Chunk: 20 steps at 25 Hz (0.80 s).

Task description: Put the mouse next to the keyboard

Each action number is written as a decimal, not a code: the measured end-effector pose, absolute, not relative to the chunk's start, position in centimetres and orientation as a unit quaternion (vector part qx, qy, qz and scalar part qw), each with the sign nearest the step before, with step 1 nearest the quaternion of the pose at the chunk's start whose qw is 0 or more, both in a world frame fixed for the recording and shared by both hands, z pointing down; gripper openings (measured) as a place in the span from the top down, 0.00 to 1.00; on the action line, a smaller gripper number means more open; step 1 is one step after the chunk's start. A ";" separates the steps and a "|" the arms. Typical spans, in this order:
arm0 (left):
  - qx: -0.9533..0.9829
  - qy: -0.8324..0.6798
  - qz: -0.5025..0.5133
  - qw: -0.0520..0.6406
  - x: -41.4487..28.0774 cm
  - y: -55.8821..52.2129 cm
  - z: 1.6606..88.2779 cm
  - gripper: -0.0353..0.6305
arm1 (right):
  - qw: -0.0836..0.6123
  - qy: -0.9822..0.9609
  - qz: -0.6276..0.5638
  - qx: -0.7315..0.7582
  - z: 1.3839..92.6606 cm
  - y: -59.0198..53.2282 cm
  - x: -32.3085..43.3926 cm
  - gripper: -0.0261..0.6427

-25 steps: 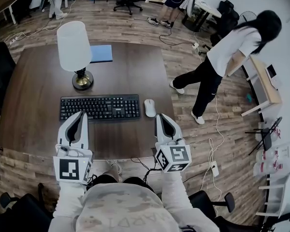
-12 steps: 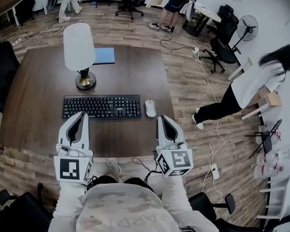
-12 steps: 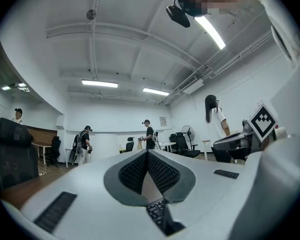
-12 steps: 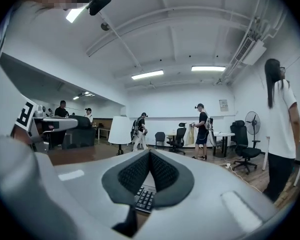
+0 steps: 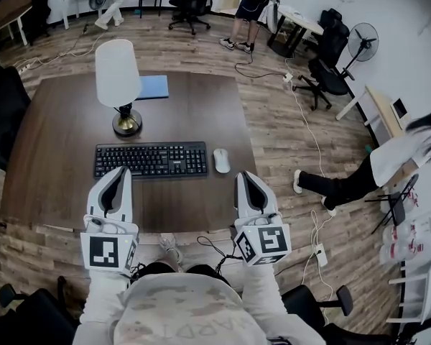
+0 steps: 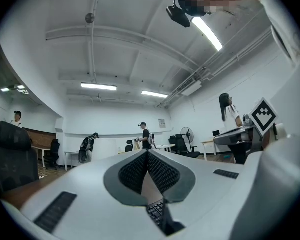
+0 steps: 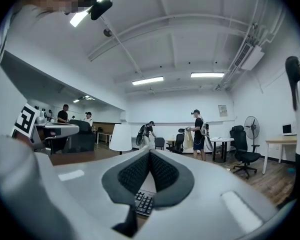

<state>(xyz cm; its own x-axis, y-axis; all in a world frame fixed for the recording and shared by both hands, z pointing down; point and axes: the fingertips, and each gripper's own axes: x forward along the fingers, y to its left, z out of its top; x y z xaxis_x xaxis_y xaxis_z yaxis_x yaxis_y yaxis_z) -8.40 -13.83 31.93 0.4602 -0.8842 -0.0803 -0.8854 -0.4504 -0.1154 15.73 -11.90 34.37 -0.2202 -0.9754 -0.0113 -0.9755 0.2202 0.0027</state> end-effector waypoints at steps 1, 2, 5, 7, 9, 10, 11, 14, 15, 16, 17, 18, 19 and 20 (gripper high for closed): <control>-0.851 0.520 0.005 0.071 -8.5 -13.5 31.8 0.94 | 0.004 0.781 0.008 -0.625 34.1 -11.6 15.7 0.95; -0.851 0.520 0.006 0.072 -8.5 -13.3 31.8 0.94 | 0.004 0.781 0.011 -0.625 33.9 -11.3 15.7 0.95; -0.850 0.521 0.008 0.074 -8.8 -12.7 31.7 0.94 | 0.010 0.781 0.015 -0.624 33.4 -10.6 15.4 0.95; -0.850 0.522 0.010 0.076 -8.9 -12.4 31.5 0.94 | 0.014 0.782 0.018 -0.623 33.0 -10.2 15.3 0.95; -0.849 0.523 0.011 0.076 -8.9 -12.1 31.2 0.94 | 0.014 0.782 0.023 -0.622 32.6 -9.8 15.1 0.95; -0.849 0.523 0.011 0.077 -8.9 -11.9 31.0 0.94 | 0.013 0.783 0.026 -0.622 32.4 -9.6 15.1 0.95; -0.849 0.523 0.012 0.078 -8.9 -11.7 30.8 0.94 | 0.013 0.783 0.027 -0.621 32.2 -9.4 15.0 0.95; -0.848 0.524 0.013 0.080 -9.0 -11.2 30.6 0.94 | 0.018 0.784 0.029 -0.620 31.8 -8.9 14.9 0.95; -0.847 0.525 0.013 0.080 -9.1 -11.1 30.6 0.94 | 0.019 0.784 0.030 -0.620 31.8 -8.7 14.8 0.95; -0.847 0.526 0.014 0.080 -9.2 -10.9 30.7 0.94 | 0.019 0.785 0.032 -0.619 31.7 -8.5 14.7 0.95; -0.846 0.527 0.014 0.080 -9.4 -10.8 30.7 0.94 | 0.017 0.786 0.036 -0.617 31.7 -8.3 14.5 0.95; -0.846 0.527 0.015 0.081 -9.5 -10.6 30.8 0.94 | 0.015 0.787 0.040 -0.616 31.6 -8.2 14.3 0.95; -0.845 0.528 0.015 0.080 -9.6 -10.5 30.8 0.94 | 0.013 0.788 0.044 -0.614 31.5 -8.1 14.2 0.95; -0.845 0.528 0.015 0.080 -9.6 -10.4 30.8 0.94 | 0.013 0.788 0.046 -0.614 31.4 -7.9 14.2 0.95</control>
<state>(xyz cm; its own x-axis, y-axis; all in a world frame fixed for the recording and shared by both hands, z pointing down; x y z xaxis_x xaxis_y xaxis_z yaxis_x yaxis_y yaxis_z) -9.58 -10.44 30.80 0.4411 -0.8907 -0.1102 -0.8955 -0.4286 -0.1203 14.18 -7.95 31.38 -0.2464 -0.9661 -0.0772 -0.9685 0.2426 0.0556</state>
